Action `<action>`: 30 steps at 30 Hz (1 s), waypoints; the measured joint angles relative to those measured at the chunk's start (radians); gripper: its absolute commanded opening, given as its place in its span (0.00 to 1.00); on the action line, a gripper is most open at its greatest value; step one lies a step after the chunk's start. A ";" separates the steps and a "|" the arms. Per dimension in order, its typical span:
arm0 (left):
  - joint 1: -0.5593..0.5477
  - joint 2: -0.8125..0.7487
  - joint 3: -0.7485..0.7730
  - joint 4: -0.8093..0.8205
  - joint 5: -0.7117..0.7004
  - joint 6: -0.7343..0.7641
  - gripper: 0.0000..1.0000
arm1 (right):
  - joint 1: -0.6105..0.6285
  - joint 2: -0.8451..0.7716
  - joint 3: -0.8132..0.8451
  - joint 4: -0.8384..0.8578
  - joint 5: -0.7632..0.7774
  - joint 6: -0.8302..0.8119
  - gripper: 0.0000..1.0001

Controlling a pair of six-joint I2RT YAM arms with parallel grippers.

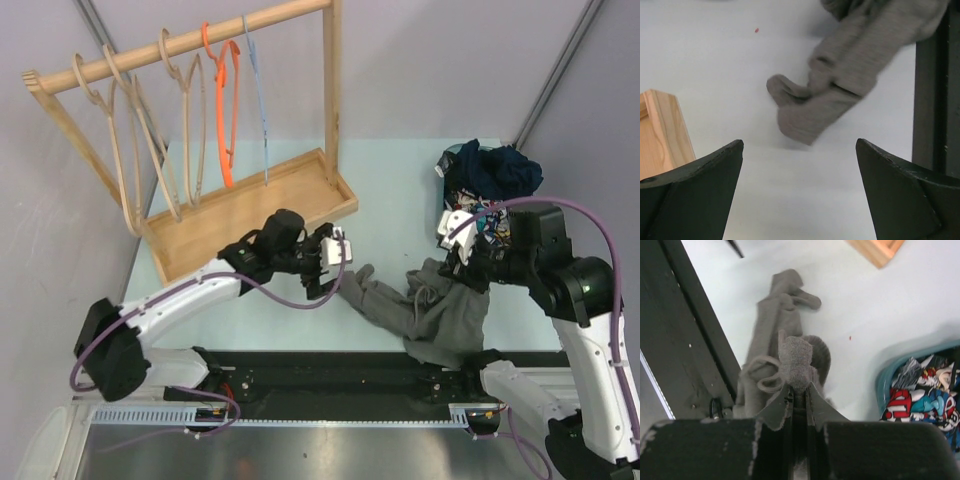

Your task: Place the shorts on the hanger

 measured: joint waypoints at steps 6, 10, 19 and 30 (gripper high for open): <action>-0.020 0.228 0.119 0.104 0.064 0.006 0.99 | 0.000 -0.071 -0.031 -0.032 0.035 -0.019 0.00; -0.056 0.357 0.198 0.162 0.127 0.009 1.00 | 0.000 -0.114 -0.032 -0.029 0.050 -0.020 0.00; -0.113 0.554 0.321 0.333 0.318 0.012 1.00 | 0.000 -0.198 -0.034 -0.028 0.050 -0.061 0.00; -0.229 0.729 0.478 0.407 0.413 0.050 0.17 | -0.001 -0.230 -0.034 0.001 0.035 -0.113 0.00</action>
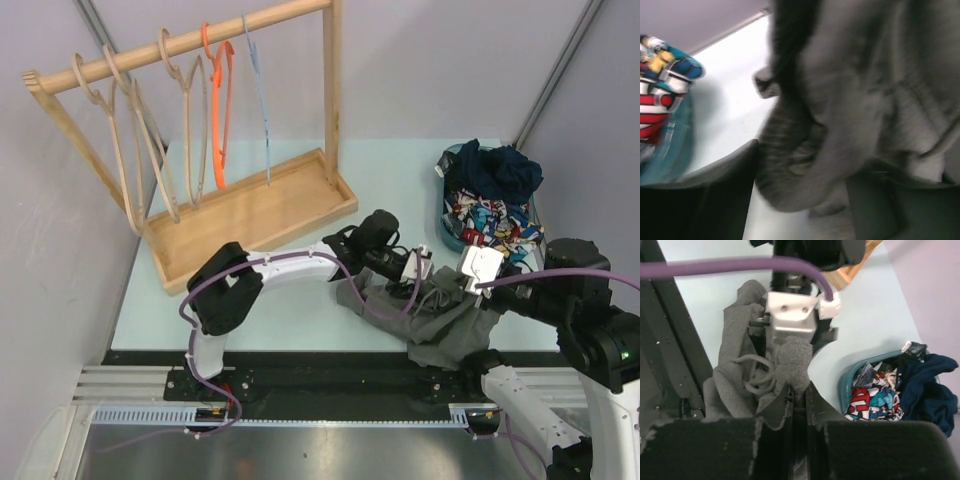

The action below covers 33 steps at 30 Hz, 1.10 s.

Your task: Place the shorts on the hanger

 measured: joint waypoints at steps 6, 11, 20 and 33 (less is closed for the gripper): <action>0.035 -0.052 0.016 -0.211 -0.005 0.028 0.00 | 0.000 0.010 -0.006 0.077 0.048 0.035 0.00; 0.246 -0.304 0.025 -0.462 -0.116 -0.004 0.00 | 0.001 0.073 -0.071 0.332 0.084 0.140 0.00; 0.273 -0.629 0.262 -0.927 -0.477 0.096 0.00 | -0.006 0.313 -0.089 0.846 -0.023 0.302 0.00; 0.238 -0.801 -0.317 -1.106 -0.581 0.130 0.68 | 0.105 0.077 -0.572 0.620 -0.185 0.022 0.00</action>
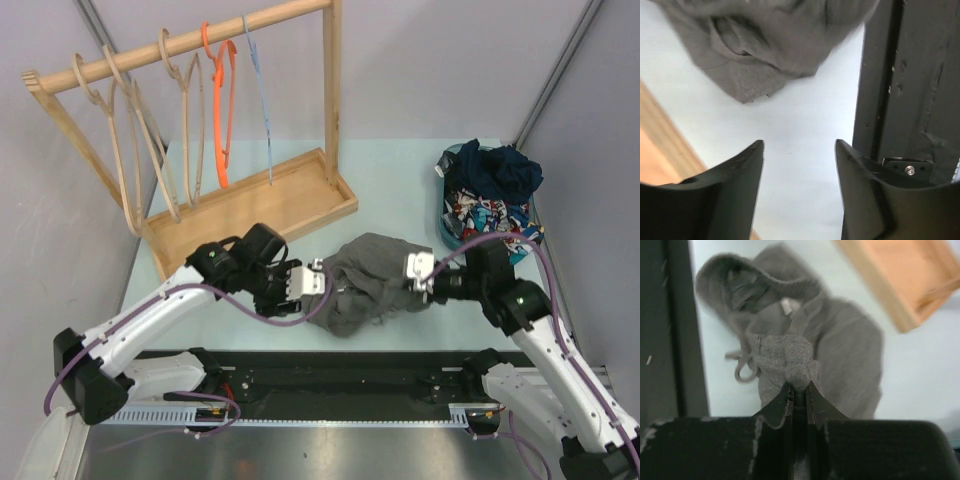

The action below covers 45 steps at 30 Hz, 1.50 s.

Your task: Place the shorts on the hanger

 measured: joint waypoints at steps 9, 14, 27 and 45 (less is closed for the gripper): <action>-0.013 -0.039 -0.170 0.167 0.071 0.016 0.86 | 0.013 -0.184 -0.102 -0.245 0.009 -0.280 0.04; -0.134 0.054 -0.172 0.311 0.084 -0.024 0.98 | 0.013 -0.189 -0.105 -0.262 0.021 -0.302 0.06; -0.305 0.302 -0.212 0.618 0.030 -0.066 0.65 | 0.013 -0.254 -0.105 -0.277 0.048 -0.261 0.13; 0.031 -0.137 -0.231 0.380 -0.060 -0.021 0.00 | 0.014 -0.280 -0.105 -0.386 0.039 -0.319 0.91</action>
